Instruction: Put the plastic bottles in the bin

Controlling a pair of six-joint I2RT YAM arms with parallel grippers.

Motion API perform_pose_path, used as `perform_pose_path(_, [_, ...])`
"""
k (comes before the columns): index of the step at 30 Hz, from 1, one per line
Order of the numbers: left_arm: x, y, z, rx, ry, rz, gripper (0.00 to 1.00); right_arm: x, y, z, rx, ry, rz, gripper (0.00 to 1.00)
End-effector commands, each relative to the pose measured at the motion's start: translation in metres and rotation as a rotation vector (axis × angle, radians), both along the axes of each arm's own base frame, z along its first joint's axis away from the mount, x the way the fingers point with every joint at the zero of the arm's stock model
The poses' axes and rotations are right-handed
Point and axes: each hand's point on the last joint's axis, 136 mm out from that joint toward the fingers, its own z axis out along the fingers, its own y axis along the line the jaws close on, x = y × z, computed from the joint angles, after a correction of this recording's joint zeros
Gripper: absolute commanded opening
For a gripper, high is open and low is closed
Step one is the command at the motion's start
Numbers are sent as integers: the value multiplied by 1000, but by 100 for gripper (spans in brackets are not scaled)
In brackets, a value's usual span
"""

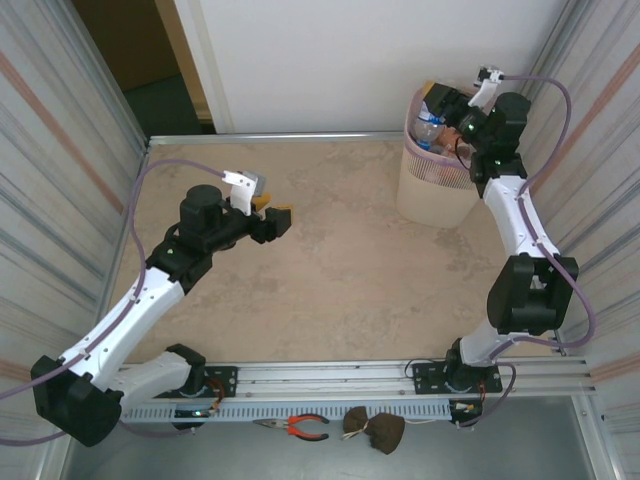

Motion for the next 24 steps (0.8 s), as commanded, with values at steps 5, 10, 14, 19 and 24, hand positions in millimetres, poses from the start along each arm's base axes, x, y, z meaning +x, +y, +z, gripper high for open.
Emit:
perform_pose_path(5, [4, -2, 16, -43, -35, -4, 73, 5, -2, -33, 22, 0, 19, 46])
perform_pose_path(10, [5, -2, 15, -42, -31, -4, 73, 9, -2, -63, 21, 32, 26, 45])
perform_pose_path(14, [4, -2, 16, -40, -31, -6, 73, 14, 0, -81, 13, 48, 39, 45])
perform_pose_path(19, [3, 2, 17, -35, -39, 9, 72, 10, 4, -108, -46, 104, 65, 47])
perform_pose_path(24, [3, 0, 15, -35, -35, 1, 73, -2, 9, -121, -120, 135, 110, 58])
